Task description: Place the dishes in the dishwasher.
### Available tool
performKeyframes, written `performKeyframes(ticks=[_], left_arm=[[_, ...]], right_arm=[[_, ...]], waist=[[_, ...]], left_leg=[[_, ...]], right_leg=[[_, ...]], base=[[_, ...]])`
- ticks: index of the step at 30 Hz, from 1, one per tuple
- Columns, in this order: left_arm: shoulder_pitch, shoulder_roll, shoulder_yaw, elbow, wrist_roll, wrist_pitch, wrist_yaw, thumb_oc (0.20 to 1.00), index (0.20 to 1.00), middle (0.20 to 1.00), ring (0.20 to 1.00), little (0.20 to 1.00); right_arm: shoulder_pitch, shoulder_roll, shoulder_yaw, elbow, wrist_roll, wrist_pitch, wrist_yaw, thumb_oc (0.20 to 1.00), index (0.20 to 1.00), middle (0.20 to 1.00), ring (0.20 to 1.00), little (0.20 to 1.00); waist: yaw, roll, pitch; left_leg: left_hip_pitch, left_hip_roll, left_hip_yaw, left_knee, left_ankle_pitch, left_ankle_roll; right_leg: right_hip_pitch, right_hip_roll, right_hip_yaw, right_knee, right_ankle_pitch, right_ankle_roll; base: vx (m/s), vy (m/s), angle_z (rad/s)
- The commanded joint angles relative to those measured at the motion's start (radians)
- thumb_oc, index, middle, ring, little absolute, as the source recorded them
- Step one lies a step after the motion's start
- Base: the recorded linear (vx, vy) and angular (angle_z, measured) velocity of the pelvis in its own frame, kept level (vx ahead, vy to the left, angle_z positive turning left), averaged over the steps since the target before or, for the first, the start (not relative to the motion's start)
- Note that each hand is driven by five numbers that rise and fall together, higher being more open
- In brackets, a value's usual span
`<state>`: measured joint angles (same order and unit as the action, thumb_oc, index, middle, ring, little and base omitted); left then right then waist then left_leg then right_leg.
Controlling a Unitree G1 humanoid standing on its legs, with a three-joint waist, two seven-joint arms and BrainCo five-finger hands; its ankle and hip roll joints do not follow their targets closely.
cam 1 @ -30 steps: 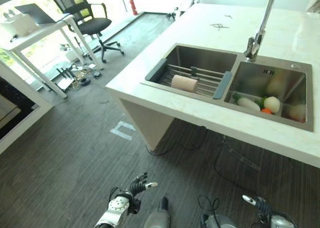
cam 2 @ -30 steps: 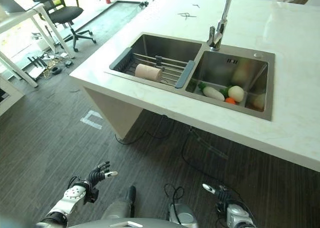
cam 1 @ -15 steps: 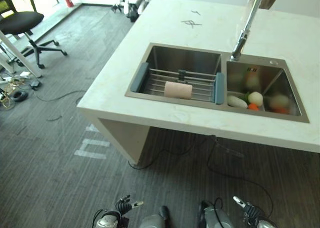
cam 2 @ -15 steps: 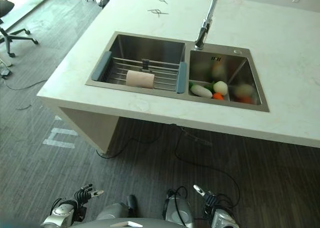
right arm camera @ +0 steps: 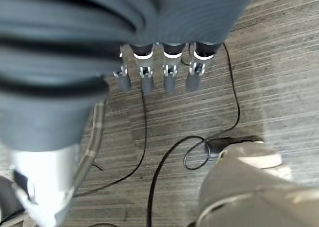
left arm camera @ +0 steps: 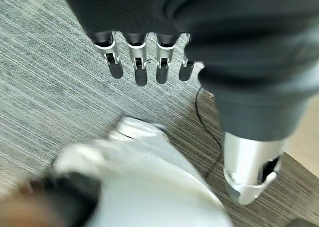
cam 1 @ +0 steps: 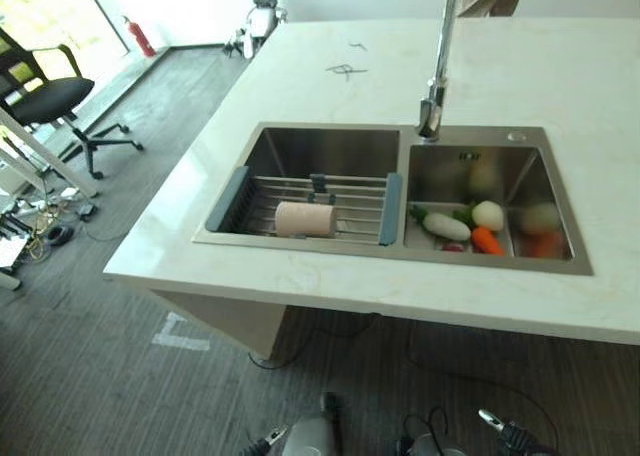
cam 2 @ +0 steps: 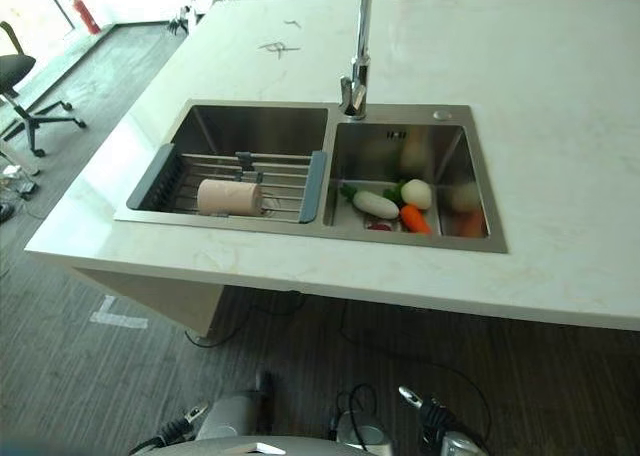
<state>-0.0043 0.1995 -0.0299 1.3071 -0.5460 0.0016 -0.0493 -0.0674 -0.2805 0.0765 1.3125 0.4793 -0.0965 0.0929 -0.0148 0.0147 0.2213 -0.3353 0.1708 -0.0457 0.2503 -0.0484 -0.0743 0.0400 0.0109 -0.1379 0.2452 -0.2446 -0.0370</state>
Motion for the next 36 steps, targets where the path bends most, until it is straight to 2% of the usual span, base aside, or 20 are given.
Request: performKeyframes(ticks=[1, 2, 4, 7, 8, 9, 11, 12, 14, 19, 23, 26, 29, 32, 33, 36], left_arm=[[-0.032, 0.033, -0.014, -0.027, -0.003, -0.002, 0.001, 1.000, 1.000, 1.000, 1.000, 1.000], [-0.035, 0.037, -0.018, -0.024, 0.006, 0.001, -0.004, 1.000, 1.000, 1.000, 1.000, 1.000], [-0.047, 0.057, -0.031, -0.013, 0.025, -0.016, -0.006, 1.000, 1.000, 1.000, 1.000, 1.000], [-0.045, 0.085, -0.026, -0.018, -0.016, -0.055, 0.016, 1.000, 1.000, 1.000, 1.000, 1.000], [-0.047, 0.107, -0.018, -0.027, -0.041, -0.076, 0.022, 1.000, 1.000, 1.000, 1.000, 1.000], [-0.054, 0.114, -0.018, -0.029, -0.045, -0.082, 0.018, 1.000, 1.000, 1.000, 1.000, 1.000], [-0.063, 0.124, -0.030, -0.051, -0.048, -0.093, 0.027, 1.000, 1.000, 1.000, 1.000, 1.000], [-0.063, 0.126, -0.019, -0.055, -0.061, -0.085, 0.031, 1.000, 1.000, 1.000, 1.000, 1.000], [-0.052, 0.116, -0.011, -0.053, -0.024, -0.079, 0.025, 1.000, 1.000, 1.000, 1.000, 1.000], [-0.031, 0.098, -0.007, -0.037, -0.026, -0.080, 0.023, 1.000, 1.000, 1.000, 1.000, 1.000], [-0.014, 0.087, 0.014, -0.039, -0.053, -0.114, 0.020, 1.000, 1.000, 1.000, 1.000, 1.000], [-0.003, 0.096, 0.045, -0.054, -0.103, -0.156, 0.078, 1.000, 1.000, 1.000, 1.000, 1.000], [0.012, 0.146, 0.101, -0.088, -0.128, -0.191, 0.110, 1.000, 1.000, 1.000, 1.000, 1.000], [0.034, 0.243, 0.185, -0.144, -0.080, -0.215, 0.158, 1.000, 1.000, 1.000, 1.000, 1.000], [0.044, 0.298, 0.229, -0.167, -0.045, -0.250, 0.219, 1.000, 1.000, 1.000, 1.000, 1.000], [0.062, 0.396, 0.311, -0.202, 0.068, -0.315, 0.332, 1.000, 1.000, 1.000, 1.000, 1.000]], right_arm=[[0.018, -0.026, -0.028, -0.033, 0.054, -0.021, -0.005, 1.000, 1.000, 1.000, 1.000, 1.000], [0.024, -0.023, -0.036, -0.035, 0.070, -0.028, -0.013, 1.000, 1.000, 1.000, 1.000, 1.000], [0.034, -0.017, -0.056, -0.044, 0.056, -0.035, -0.008, 1.000, 1.000, 1.000, 1.000, 1.000], [0.034, -0.011, -0.050, -0.056, 0.013, -0.038, -0.013, 1.000, 1.000, 1.000, 1.000, 1.000], [0.014, -0.010, -0.035, -0.056, 0.027, -0.028, -0.011, 1.000, 1.000, 1.000, 1.000, 1.000], [0.005, -0.011, -0.027, -0.056, 0.037, -0.027, -0.010, 1.000, 1.000, 1.000, 1.000, 1.000], [-0.004, -0.012, -0.013, -0.055, 0.060, -0.022, -0.011, 1.000, 1.000, 1.000, 1.000, 1.000], [-0.002, -0.011, -0.012, -0.056, 0.064, -0.017, -0.017, 1.000, 1.000, 1.000, 1.000, 1.000], [0.008, -0.011, -0.015, -0.055, 0.069, -0.020, -0.027, 1.000, 1.000, 1.000, 1.000, 1.000], [0.033, -0.022, -0.031, -0.058, 0.086, -0.022, -0.016, 1.000, 1.000, 1.000, 1.000, 1.000], [0.042, -0.027, -0.041, -0.054, 0.073, -0.003, -0.014, 1.000, 1.000, 1.000, 1.000, 1.000], [0.051, -0.040, -0.063, -0.040, 0.066, -0.007, -0.004, 1.000, 1.000, 1.000, 1.000, 1.000], [0.060, -0.068, -0.085, -0.045, 0.053, 0.008, 0.000, 1.000, 1.000, 1.000, 1.000, 1.000], [0.077, -0.104, -0.122, -0.039, 0.064, 0.010, 0.013, 1.000, 1.000, 1.000, 1.000, 1.000], [0.083, -0.114, -0.134, -0.035, 0.068, 0.003, 0.018, 1.000, 1.000, 1.000, 1.000, 1.000], [0.092, -0.124, -0.148, -0.031, 0.094, -0.002, 0.015, 1.000, 1.000, 1.000, 1.000, 1.000]], waist=[[0.018, -0.011, 0.010], [0.018, -0.011, 0.005], [0.020, -0.008, -0.004], [0.017, 0.009, -0.003], [0.033, 0.003, 0.004], [0.038, -0.007, 0.006], [0.037, -0.024, 0.011], [0.038, -0.028, 0.004], [0.044, -0.033, -0.017], [0.041, -0.039, -0.040], [0.044, -0.037, -0.051], [0.038, -0.023, -0.055], [0.031, -0.006, -0.056], [0.031, 0.016, -0.056], [0.031, 0.025, -0.057], [0.034, 0.036, -0.062]], left_leg=[[0.141, -0.049, 0.057, 0.050, -0.036, 0.005], [0.151, -0.065, 0.052, 0.050, -0.045, 0.012], [0.178, -0.109, 0.033, 0.050, -0.075, 0.050], [0.210, -0.130, 0.038, 0.050, -0.107, 0.088], [0.209, -0.127, 0.066, 0.050, -0.116, 0.090], [0.201, -0.134, 0.075, 0.050, -0.118, 0.088], [0.178, -0.160, 0.066, 0.050, -0.129, 0.096], [0.172, -0.167, 0.068, 0.050, -0.126, 0.096], [0.163, -0.156, 0.095, 0.050, -0.126, 0.079], [0.158, -0.144, 0.113, 0.050, -0.124, 0.057], [0.168, -0.132, 0.129, 0.050, -0.129, 0.048], [0.181, -0.137, 0.124, 0.050, -0.135, 0.045], [0.187, -0.138, 0.119, 0.050, -0.135, 0.041], [0.188, -0.142, 0.114, 0.050, -0.134, 0.036], [0.189, -0.144, 0.113, 0.050, -0.134, 0.034], [0.188, -0.146, 0.111, 0.050, -0.134, 0.031]], right_leg=[[-0.038, -0.124, 0.015, 0.055, 0.059, 0.117], [-0.031, -0.139, 0.015, 0.055, 0.066, 0.126], [-0.011, -0.168, 0.012, 0.055, 0.093, 0.149], [-0.031, -0.177, -0.039, 0.077, 0.217, 0.167], [-0.072, -0.161, -0.074, 0.055, 0.211, 0.166], [-0.103, -0.156, -0.068, 0.055, 0.186, 0.163], [-0.175, -0.134, -0.002, 0.055, 0.161, 0.161], [-0.183, -0.128, 0.006, 0.055, 0.160, 0.163], [-0.180, -0.135, -0.021, 0.055, 0.140, 0.163], [-0.171, -0.126, -0.022, 0.055, 0.109, 0.154], [-0.165, -0.131, -0.038, 0.055, 0.100, 0.150], [-0.152, -0.133, -0.041, 0.055, 0.092, 0.146], [-0.149, -0.134, -0.037, 0.055, 0.085, 0.143], [-0.146, -0.141, -0.040, 0.055, 0.079, 0.143], [-0.146, -0.145, -0.041, 0.055, 0.076, 0.144], [-0.147, -0.149, -0.041, 0.055, 0.073, 0.146]], base=[[0.28, 0.603, -0.32], [0.27, 0.520, -0.11], [0.26, 0.475, 0.04], [0.14, 0.279, 0.16], [-0.03, 0.055, -0.18], [-0.08, -0.039, -0.49], [-0.07, -0.091, -0.33], [-0.02, -0.079, 0.61], [0.03, -0.024, 0.77], [0.03, -0.026, -0.16], [0.04, -0.047, -0.07], [0.07, -0.017, -0.13], [0.04, 0.017, -0.01], [0.01, 0.033, 0.05], [-0.01, 0.044, 0.07], [-0.01, 0.011, 0.08]])
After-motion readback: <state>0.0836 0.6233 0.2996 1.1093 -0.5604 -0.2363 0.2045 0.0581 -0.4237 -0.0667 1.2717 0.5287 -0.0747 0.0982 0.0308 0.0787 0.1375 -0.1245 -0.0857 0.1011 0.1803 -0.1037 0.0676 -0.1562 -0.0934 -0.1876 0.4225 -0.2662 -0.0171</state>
